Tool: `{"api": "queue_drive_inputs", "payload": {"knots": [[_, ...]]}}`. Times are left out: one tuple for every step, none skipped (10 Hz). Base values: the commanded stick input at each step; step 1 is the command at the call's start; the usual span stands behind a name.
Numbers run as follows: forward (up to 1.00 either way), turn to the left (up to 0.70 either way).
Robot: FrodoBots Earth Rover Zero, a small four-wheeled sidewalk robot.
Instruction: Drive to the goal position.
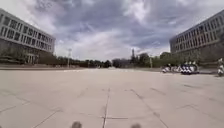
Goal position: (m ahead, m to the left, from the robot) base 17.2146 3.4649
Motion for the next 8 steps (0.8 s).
{"api": "queue_drive_inputs", "payload": {"knots": [[0.70, 0.02], [0.70, 0.02], [0.70, 0.02], [0.70, 0.02], [0.70, 0.02], [0.70, 0.02], [0.70, 0.02], [0.70, 0.02]]}}
